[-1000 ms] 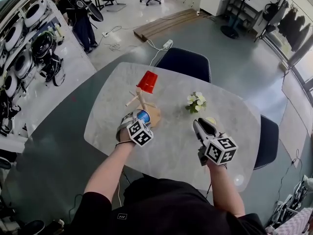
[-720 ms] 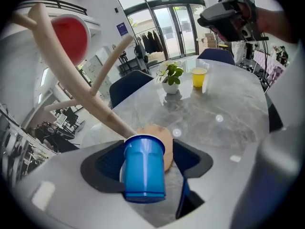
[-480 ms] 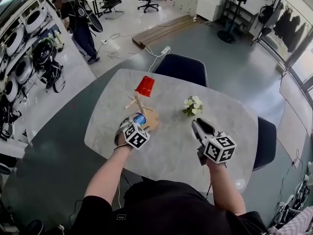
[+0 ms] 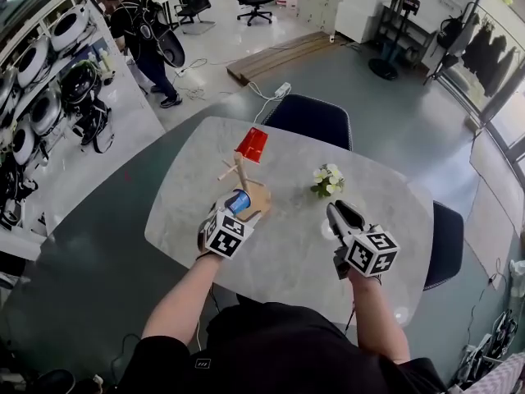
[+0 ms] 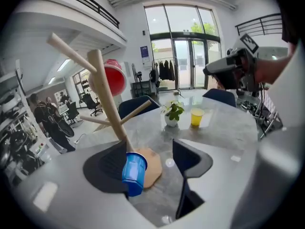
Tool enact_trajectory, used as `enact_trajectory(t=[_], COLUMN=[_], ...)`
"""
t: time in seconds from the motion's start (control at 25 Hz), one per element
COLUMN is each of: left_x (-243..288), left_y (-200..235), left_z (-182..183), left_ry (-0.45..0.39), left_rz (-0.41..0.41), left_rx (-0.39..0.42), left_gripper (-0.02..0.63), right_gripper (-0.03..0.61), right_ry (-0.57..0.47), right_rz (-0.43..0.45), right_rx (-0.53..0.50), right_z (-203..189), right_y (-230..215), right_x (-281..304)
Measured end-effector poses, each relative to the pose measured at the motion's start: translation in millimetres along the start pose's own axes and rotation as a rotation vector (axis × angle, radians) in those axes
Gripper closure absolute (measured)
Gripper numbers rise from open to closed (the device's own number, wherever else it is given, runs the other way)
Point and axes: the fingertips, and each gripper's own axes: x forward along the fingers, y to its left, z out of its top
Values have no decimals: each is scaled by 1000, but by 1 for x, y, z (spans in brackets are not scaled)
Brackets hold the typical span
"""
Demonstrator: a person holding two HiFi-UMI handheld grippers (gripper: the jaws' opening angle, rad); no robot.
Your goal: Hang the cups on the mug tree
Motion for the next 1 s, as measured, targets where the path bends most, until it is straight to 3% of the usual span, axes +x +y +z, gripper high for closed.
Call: enact_trajectory(t=[0.28, 0.52, 0.72, 0.88, 1.0], left_x=[-34, -53, -67, -73, -76], left_y=[0, -17, -28, -31, -34], left_z=[35, 64, 90, 106, 115], left_ry=[-168, -272, -365, -416, -437], left_rz=[-15, -81, -133, -144, -155], left_rx=[-139, -168, -194, -184, -178], left_gripper=[305, 332, 395, 533, 591], right_gripper=[477, 477, 477, 474, 461], right_ry=[-21, -35, -56, -71, -79], right_rz=[-8, -30, -54, -74, -91], right_rx=[-27, -44, -70, -93, -107], right_z=[9, 13, 19, 22, 25], right_y=[4, 1, -3, -7, -9], right_x=[-5, -14, -24, -32, -38])
